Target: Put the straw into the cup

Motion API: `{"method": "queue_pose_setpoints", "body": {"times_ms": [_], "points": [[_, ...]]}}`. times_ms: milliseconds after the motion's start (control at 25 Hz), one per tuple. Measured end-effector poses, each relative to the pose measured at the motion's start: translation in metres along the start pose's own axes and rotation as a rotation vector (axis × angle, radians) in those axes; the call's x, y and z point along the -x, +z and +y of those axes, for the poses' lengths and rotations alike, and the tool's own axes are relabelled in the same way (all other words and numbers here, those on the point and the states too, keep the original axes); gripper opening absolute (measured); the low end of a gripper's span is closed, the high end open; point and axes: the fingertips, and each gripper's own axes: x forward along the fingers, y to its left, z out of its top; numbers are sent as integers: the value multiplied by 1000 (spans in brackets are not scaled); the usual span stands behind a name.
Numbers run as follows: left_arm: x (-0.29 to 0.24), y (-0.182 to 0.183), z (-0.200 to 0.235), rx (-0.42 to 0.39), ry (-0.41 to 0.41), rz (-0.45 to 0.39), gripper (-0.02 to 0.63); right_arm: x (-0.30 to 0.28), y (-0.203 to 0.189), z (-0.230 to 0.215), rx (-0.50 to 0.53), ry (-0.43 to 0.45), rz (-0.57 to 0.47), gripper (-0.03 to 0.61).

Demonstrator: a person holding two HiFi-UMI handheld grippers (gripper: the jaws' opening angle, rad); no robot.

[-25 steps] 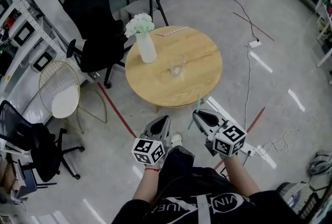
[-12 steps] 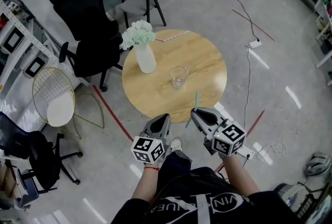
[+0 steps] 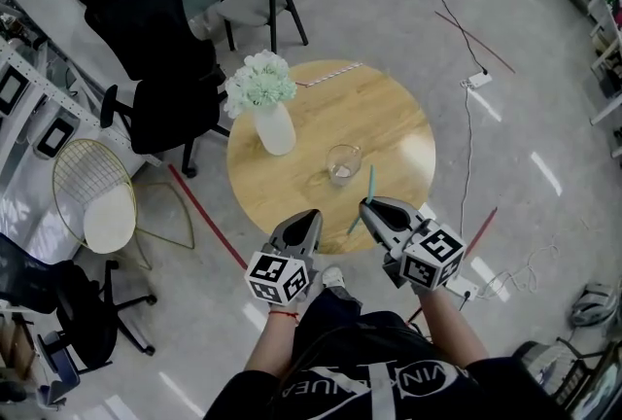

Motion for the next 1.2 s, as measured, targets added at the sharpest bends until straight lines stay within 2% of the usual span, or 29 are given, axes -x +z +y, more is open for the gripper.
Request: {"method": "queue_pose_setpoints", "body": {"times_ms": [240, 520, 920, 1200], "points": [[-26, 15, 16, -37, -44, 12, 6, -23, 23, -14, 11, -7, -37, 23], [-42, 7, 12, -33, -64, 50, 6, -28, 42, -26, 11, 1, -62, 23], [-66, 25, 35, -18, 20, 35, 6, -55, 90, -48, -13, 123, -112, 23], [-84, 37, 47, -11, 61, 19, 6, -67, 103, -74, -31, 143, -125, 23]]}}
